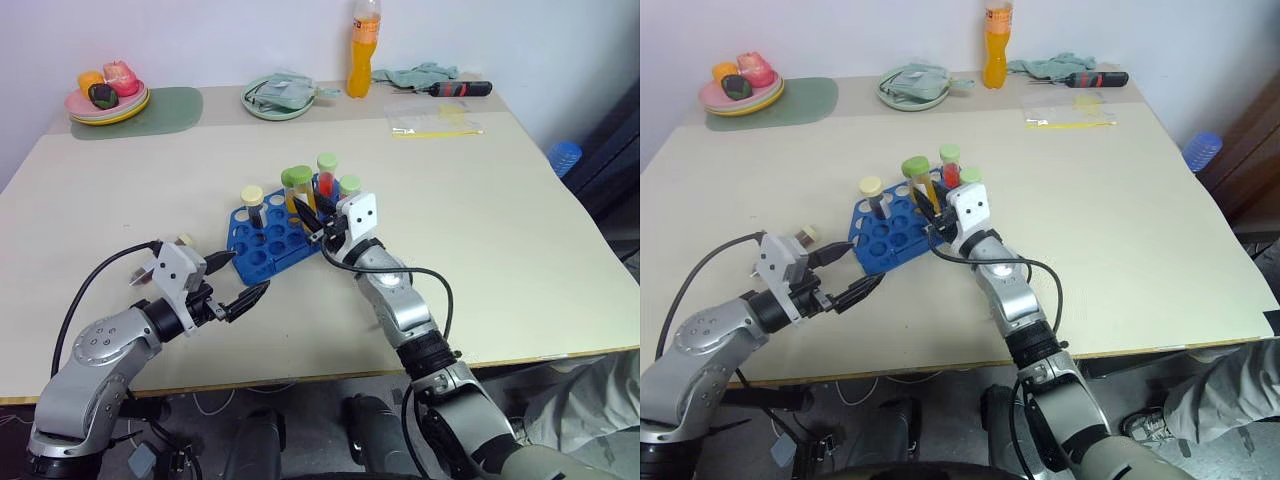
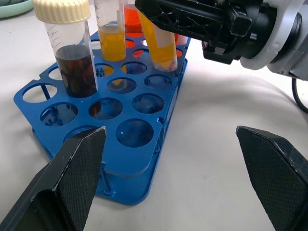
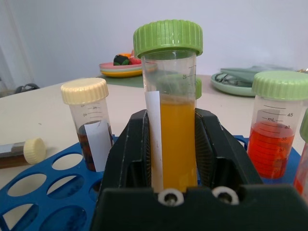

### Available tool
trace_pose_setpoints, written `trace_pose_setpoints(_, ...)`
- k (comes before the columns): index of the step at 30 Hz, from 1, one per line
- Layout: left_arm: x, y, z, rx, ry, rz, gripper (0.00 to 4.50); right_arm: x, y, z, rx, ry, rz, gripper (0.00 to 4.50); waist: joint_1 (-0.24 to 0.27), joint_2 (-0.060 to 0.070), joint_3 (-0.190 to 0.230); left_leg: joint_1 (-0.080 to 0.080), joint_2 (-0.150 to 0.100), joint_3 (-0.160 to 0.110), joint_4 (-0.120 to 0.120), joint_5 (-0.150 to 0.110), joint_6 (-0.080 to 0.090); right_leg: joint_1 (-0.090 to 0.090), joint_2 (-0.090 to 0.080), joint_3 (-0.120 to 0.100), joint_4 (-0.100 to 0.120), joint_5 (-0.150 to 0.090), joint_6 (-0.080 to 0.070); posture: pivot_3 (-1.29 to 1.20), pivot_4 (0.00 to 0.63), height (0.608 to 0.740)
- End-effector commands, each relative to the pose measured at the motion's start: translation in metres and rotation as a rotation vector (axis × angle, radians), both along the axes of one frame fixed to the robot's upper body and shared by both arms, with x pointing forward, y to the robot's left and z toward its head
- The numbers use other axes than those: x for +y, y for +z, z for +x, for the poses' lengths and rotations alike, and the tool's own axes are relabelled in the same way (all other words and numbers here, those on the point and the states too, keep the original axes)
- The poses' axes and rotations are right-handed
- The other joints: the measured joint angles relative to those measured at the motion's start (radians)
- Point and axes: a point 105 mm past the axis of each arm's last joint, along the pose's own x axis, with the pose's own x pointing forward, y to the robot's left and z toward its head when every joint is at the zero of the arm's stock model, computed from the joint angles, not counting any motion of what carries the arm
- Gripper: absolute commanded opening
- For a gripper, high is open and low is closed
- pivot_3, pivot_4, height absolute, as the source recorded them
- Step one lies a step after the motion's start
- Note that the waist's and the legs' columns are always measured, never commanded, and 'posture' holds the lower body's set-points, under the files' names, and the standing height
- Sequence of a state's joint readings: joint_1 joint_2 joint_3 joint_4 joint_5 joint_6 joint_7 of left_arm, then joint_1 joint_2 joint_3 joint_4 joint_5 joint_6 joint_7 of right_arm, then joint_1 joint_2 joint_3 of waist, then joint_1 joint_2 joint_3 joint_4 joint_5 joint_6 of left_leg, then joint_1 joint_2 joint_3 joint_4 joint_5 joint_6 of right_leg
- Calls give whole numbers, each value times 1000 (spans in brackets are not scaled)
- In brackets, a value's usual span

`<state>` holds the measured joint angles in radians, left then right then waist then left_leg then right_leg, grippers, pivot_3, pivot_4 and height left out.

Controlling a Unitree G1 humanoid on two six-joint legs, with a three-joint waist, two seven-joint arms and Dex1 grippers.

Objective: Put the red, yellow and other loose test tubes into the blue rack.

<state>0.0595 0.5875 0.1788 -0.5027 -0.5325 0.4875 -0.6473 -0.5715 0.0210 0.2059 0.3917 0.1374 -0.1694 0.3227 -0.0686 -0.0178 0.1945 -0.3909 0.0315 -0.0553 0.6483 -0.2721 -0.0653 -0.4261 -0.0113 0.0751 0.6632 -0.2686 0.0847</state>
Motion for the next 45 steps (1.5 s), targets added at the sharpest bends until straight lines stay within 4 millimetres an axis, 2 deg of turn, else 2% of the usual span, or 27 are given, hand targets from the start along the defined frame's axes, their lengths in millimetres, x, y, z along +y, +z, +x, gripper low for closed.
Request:
trace_pose_setpoints(1,-3,9,1,-43,-14,2,4500,-5,0,2,-33,-35,38,865,0,0,0,0,0,0,0,0,0,0,0,0,0,0,0,0,150,740)
trace_pose_setpoints(6,-2,10,1,-44,-5,3,4500,2,-9,-2,-37,-9,56,865,-2,0,0,0,0,0,0,0,0,0,0,0,1,0,0,0,150,740)
trace_pose_setpoints(9,2,10,2,-28,29,1,4500,2,-5,-3,-56,-9,76,2185,-1,0,0,1,0,0,0,0,0,0,0,0,1,0,0,0,150,740)
trace_pose_setpoints(11,6,11,4,-12,55,-9,4500,2,3,-6,-100,-3,71,3323,-1,0,0,1,0,0,0,0,0,0,0,0,1,0,0,0,150,740)
trace_pose_setpoints(13,13,15,6,2,89,-38,4500,0,14,-10,-151,5,60,4156,-1,0,0,0,0,0,0,0,0,0,0,0,1,0,0,0,150,740)
trace_pose_setpoints(17,34,26,14,26,204,18,4500,-6,32,-22,-226,62,9,4156,1,0,0,0,0,-1,0,0,0,0,0,0,1,0,0,0,150,740)
trace_pose_setpoints(20,51,30,19,161,239,104,4500,-15,39,-33,-232,137,-43,4156,2,0,0,0,0,-2,0,0,0,0,0,-1,1,0,0,0,150,740)
trace_pose_setpoints(23,81,30,22,302,283,341,4500,-26,41,-49,-220,240,-149,4156,0,0,1,0,0,-2,0,0,0,0,0,-1,1,0,0,0,150,740)
trace_pose_setpoints(27,109,33,30,490,323,428,4500,-35,40,-64,-195,334,-252,4156,-1,1,1,1,-1,-2,-1,0,0,0,1,-1,1,0,0,0,150,740)
trace_pose_setpoints(29,120,37,40,519,345,476,4500,-39,39,-72,-178,375,-292,4156,-1,1,1,1,0,-2,-1,0,0,0,1,-2,1,0,-1,0,150,740)
trace_pose_setpoints(36,135,34,79,590,255,631,4500,-38,25,-90,-141,467,-390,4156,4,0,1,-1,-1,-1,0,0,0,-1,1,-2,0,-1,-1,0,150,740)
trace_pose_setpoints(43,133,16,95,713,144,718,4500,-41,24,-95,-143,451,-411,4156,4,-1,1,-2,-1,-2,0,0,0,-1,1,-2,0,-1,-1,0,150,740)
trace_pose_setpoints(44,135,14,96,723,142,734,3943,-41,25,-96,-143,447,-412,4230,4,-1,1,-2,-1,-2,0,0,0,-1,1,-2,0,-1,-1,0,150,740)
trace_pose_setpoints(45,136,13,97,731,143,744,3609,-42,25,-97,-142,444,-414,4230,3,-1,1,-2,-1,-2,0,0,0,-1,1,-2,0,-1,-1,0,150,740)
